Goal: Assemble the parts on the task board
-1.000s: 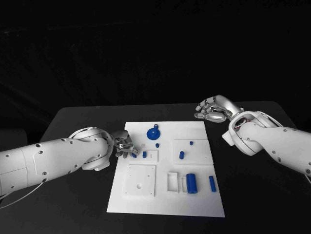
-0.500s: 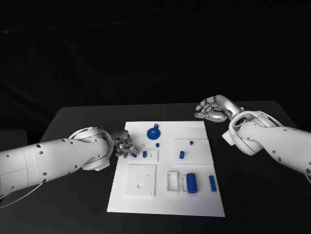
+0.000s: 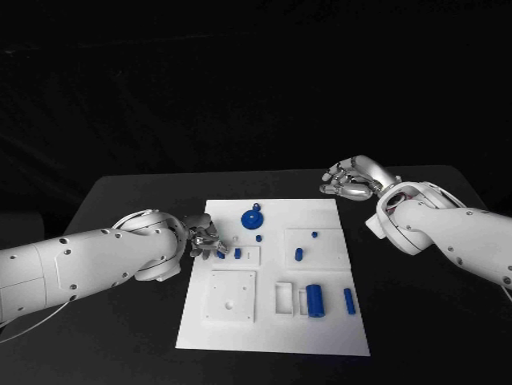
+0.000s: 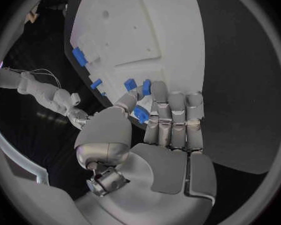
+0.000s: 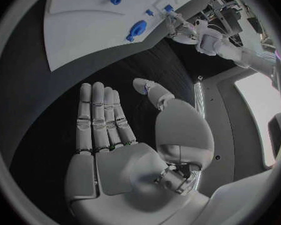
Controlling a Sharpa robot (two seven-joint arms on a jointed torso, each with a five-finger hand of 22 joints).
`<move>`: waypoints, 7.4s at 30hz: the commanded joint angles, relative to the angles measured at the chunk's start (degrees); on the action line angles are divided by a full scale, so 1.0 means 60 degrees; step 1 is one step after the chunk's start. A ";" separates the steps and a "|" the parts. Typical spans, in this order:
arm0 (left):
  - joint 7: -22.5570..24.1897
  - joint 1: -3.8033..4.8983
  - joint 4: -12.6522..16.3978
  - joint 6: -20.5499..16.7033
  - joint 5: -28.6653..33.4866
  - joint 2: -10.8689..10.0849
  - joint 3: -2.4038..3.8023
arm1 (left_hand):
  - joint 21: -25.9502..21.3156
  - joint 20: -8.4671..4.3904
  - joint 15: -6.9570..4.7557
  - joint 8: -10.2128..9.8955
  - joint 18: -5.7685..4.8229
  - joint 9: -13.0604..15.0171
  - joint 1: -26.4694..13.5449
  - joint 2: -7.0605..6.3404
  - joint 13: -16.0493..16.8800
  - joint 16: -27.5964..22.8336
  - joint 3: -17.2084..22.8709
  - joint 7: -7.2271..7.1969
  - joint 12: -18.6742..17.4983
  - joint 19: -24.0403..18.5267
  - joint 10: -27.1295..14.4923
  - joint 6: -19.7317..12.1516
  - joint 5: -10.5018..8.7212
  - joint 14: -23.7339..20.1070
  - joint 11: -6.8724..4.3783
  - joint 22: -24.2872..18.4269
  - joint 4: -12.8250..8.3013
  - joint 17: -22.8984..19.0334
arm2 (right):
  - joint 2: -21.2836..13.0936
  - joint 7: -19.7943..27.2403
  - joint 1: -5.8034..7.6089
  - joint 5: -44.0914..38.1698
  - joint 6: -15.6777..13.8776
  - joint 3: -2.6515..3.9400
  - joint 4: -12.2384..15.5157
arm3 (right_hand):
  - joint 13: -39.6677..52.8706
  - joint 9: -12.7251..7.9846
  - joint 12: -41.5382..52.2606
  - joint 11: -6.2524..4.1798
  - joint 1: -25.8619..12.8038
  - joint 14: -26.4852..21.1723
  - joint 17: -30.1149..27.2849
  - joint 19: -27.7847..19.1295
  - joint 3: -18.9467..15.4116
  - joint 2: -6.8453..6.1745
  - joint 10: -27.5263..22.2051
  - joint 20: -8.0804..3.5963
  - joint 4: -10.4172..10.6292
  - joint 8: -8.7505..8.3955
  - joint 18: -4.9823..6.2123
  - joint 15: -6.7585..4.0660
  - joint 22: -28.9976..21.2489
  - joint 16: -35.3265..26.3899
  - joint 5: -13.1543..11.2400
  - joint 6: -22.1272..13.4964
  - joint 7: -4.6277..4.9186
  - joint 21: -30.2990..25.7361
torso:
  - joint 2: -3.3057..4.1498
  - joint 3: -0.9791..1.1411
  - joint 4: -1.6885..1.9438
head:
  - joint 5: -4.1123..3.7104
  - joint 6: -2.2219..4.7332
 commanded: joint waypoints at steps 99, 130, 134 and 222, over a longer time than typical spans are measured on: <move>0.2195 -0.0069 -0.0444 -0.2135 0.3183 -0.0119 0.0268 | -0.1247 -0.0439 0.0420 -0.0553 -0.0038 -0.1610 0.1959 -0.1508 -0.0333 -0.1224 -0.0661 0.0701 -0.1311 -0.1068 -0.1128 -0.1531 -0.2933 -0.1004 0.0440 -0.0008 0.2607 -0.0413 | -0.0005 0.0068 -0.0004 -0.0033 0.0087 0.0003 -0.0015 | -0.0065 -0.0021 0.0071 -0.0018 -0.0050 -0.0058 -0.0033 0.0032 -0.0064 0.0062 -0.0085 0.0020 0.0037 -0.0068 0.0150 0.0008 0.0041 0.0061 0.0084 -0.0105 0.0028 -0.0070 | 0.0000 0.0008 -0.0007 | -0.0052 0.0121; 0.4012 -0.0055 -0.1182 -0.1759 -0.3472 0.1607 0.0282 | -0.1447 0.0044 0.0920 -0.0591 0.0386 -0.3419 0.2829 -0.2169 -0.2371 -0.1545 0.1458 0.0971 -0.6119 -0.0271 -0.1415 -0.2252 -0.3614 -0.0282 0.1390 0.0226 0.0325 -0.0348 | 0.0115 0.0110 -0.0003 0.0009 0.0097 0.0003 -0.0055 | -0.0080 -0.0021 0.0077 -0.0019 -0.0030 -0.0062 -0.0040 0.0033 -0.0050 0.0073 -0.0091 0.0016 0.0027 -0.0068 0.0150 0.0008 0.0049 0.0061 0.0080 -0.0108 0.0028 -0.0082 | 0.0009 -0.0001 -0.0009 | -0.0111 0.0276; 0.3975 -0.0061 -0.1478 -0.1503 -0.3715 0.1832 0.0275 | -0.1375 0.0053 0.0928 -0.0577 0.0402 -0.3485 0.2853 -0.2214 -0.2423 -0.1492 0.1456 0.0927 -0.6279 -0.0262 -0.1477 -0.2250 -0.3583 -0.0284 0.1405 0.0226 0.0315 -0.0309 | 0.0131 0.0111 -0.0003 0.0010 0.0095 0.0003 -0.0060 | -0.0081 -0.0021 0.0077 -0.0020 -0.0028 -0.0063 -0.0041 0.0033 -0.0048 0.0077 -0.0091 0.0016 0.0027 -0.0067 0.0150 0.0008 0.0049 0.0061 0.0079 -0.0107 0.0028 -0.0084 | 0.0013 0.0002 -0.0014 | -0.0116 0.0279; 0.3968 -0.0492 -0.1958 -0.2007 -0.2939 0.2001 0.0364 | -0.0205 -0.0347 0.0461 0.0150 0.0558 -0.4194 0.2986 -0.1079 -0.2476 -0.0279 0.2042 0.0742 -0.6734 0.0231 0.0192 -0.0969 -0.3381 0.0492 0.0936 0.0169 0.0287 0.0080 | 0.0162 0.0160 -0.0003 0.0010 0.0084 0.0004 -0.0049 | -0.0118 -0.0019 0.0107 -0.0024 -0.0030 -0.0053 -0.0056 0.0055 -0.0036 0.0086 -0.0085 0.0016 0.0038 -0.0057 0.0150 0.0006 0.0075 0.0076 0.0083 -0.0101 0.0026 -0.0109 | 0.0002 -0.0002 0.0000 | -0.0146 0.0247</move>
